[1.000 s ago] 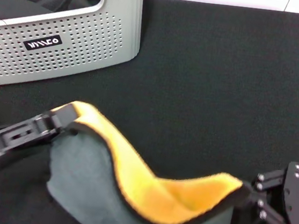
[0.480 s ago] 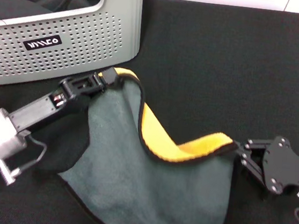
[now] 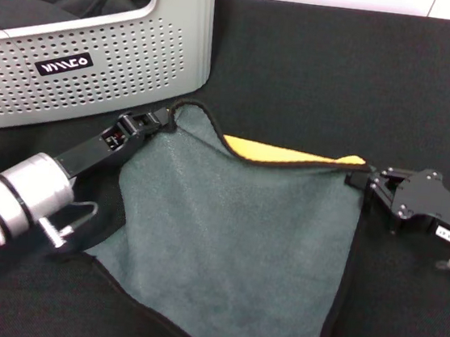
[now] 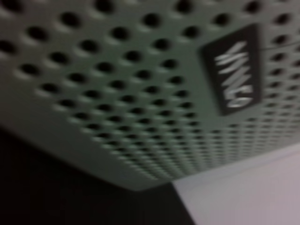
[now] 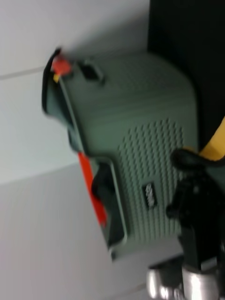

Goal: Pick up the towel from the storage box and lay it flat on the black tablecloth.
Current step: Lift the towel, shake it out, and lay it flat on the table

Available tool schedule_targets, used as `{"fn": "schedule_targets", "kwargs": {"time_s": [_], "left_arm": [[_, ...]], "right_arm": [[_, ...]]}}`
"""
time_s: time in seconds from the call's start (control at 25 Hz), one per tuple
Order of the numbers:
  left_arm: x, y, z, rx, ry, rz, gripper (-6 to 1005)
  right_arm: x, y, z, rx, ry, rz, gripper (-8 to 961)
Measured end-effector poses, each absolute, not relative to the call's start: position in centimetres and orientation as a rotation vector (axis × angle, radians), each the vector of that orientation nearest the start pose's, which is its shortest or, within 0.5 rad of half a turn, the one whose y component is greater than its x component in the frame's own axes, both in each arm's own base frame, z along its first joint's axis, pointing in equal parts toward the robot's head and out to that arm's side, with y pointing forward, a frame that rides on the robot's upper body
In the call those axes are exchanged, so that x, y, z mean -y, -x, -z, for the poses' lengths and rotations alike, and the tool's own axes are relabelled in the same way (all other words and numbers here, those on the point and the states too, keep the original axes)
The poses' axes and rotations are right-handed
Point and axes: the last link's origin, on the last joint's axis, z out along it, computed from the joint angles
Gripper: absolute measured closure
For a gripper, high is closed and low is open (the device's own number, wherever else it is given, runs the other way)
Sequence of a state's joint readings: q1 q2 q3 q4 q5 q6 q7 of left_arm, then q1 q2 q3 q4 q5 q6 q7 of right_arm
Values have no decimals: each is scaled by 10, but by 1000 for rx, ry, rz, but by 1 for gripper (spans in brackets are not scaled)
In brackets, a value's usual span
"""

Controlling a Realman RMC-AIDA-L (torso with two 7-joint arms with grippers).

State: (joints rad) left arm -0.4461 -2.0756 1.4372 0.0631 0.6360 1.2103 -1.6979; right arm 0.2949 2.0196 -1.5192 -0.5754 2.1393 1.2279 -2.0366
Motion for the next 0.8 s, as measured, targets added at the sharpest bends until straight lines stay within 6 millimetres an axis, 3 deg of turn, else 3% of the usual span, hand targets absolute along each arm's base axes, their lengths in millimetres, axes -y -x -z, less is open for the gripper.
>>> {"fn": "schedule_targets", "kwargs": {"time_s": [0.36,0.8], "left_arm": [[-309,318,68,-2395,-2023,-1603,969],[-313,321,67,-2458,-1948,-1648,959]], "right_arm": [[-327,-274,48,-737,2406,-848,808],[-343,-275,52,-805,2364,-774,795]]}}
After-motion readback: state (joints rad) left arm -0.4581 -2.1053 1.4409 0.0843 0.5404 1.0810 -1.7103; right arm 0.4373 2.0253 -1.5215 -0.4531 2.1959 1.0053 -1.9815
